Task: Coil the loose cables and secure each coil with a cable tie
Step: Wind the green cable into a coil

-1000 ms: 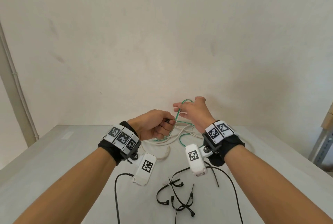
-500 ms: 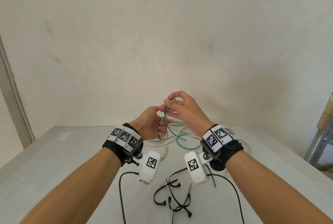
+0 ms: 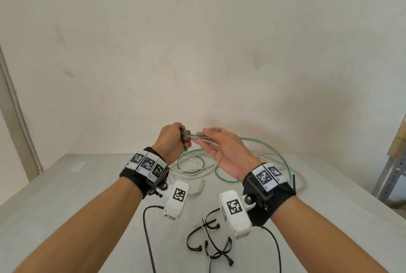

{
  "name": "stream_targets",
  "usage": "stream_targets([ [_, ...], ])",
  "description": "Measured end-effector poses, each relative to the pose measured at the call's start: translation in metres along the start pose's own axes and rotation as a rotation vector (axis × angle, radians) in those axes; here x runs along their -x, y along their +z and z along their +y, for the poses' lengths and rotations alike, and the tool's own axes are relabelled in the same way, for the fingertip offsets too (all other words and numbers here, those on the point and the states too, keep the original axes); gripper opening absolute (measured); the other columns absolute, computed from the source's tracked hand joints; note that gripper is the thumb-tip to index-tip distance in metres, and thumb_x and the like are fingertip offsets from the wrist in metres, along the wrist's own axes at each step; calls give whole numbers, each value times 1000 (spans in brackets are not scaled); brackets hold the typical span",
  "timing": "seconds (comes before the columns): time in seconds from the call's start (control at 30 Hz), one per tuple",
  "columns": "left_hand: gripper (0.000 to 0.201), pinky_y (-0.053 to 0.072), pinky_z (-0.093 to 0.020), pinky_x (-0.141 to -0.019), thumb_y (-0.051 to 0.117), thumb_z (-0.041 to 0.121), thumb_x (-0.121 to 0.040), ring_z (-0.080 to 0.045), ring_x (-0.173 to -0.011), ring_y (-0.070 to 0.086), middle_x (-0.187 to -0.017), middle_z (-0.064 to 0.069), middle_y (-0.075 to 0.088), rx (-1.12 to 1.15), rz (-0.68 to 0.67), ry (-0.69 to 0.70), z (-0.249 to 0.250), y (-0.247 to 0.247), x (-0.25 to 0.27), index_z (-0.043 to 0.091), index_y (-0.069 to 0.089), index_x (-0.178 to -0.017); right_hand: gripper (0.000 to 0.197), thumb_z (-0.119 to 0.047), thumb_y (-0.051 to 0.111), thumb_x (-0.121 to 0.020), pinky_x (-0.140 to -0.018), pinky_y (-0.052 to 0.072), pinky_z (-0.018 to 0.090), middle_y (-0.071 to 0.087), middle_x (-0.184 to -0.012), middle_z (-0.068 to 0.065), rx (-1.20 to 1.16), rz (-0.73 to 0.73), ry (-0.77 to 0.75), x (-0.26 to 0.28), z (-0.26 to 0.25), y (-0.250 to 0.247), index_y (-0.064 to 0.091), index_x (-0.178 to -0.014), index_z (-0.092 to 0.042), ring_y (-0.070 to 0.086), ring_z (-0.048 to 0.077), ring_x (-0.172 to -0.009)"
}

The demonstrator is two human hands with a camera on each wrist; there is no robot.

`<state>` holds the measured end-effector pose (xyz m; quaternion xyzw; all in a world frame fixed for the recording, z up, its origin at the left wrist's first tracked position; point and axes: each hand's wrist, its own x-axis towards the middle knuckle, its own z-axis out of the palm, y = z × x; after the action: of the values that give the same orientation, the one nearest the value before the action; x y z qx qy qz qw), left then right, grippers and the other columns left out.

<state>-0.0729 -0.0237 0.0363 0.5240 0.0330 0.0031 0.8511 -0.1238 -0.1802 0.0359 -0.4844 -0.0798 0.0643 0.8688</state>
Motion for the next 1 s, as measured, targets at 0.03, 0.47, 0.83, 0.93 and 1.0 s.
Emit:
stream_targets([
  [0.03, 33, 28, -28, -53, 33, 9, -107, -19, -59, 39, -61, -7, 49, 39, 9, 14, 2, -1, -2, 11, 43, -75, 13, 0, 66, -98, -77, 63, 28, 71, -103, 27, -18, 50, 49, -1, 2, 0, 60, -109, 4, 75, 37, -102],
  [0.47, 32, 44, -27, -66, 33, 18, -112, -16, -57, 48, -62, 1, 51, 83, -119, 253, 36, 0, 3, 14, 47, -84, 21, -36, 69, -98, -39, 34, 14, 68, -75, 4, 369, -5, 325, -1, 5, -2, 68, -96, -16, 50, 6, -48],
  [0.83, 34, 32, -26, -60, 34, 24, -112, -13, -48, 30, -59, 5, 35, 241, -169, 171, 47, 18, 8, 17, 46, -80, 15, -33, 66, -101, -35, 26, 14, 71, -70, 5, 539, 19, 323, -2, -13, 11, 60, -97, -19, 40, 5, -41],
  [0.93, 34, 33, -26, -59, 34, 21, -110, -13, -49, 28, -60, 4, 35, 337, -227, 134, 54, 25, 15, 16, 47, -79, 13, -32, 65, -101, -36, 26, 14, 72, -73, 6, 548, 6, 315, -3, -18, 12, 59, -99, -20, 41, 6, -42],
  [1.0, 34, 34, -25, -57, 35, 20, -109, -12, -50, 27, -62, 4, 34, 377, -259, 121, 58, 27, 18, 15, 47, -78, 12, -30, 67, -101, -36, 26, 14, 72, -73, 6, 523, 2, 292, -4, -22, 12, 61, -98, -21, 41, 6, -42],
])
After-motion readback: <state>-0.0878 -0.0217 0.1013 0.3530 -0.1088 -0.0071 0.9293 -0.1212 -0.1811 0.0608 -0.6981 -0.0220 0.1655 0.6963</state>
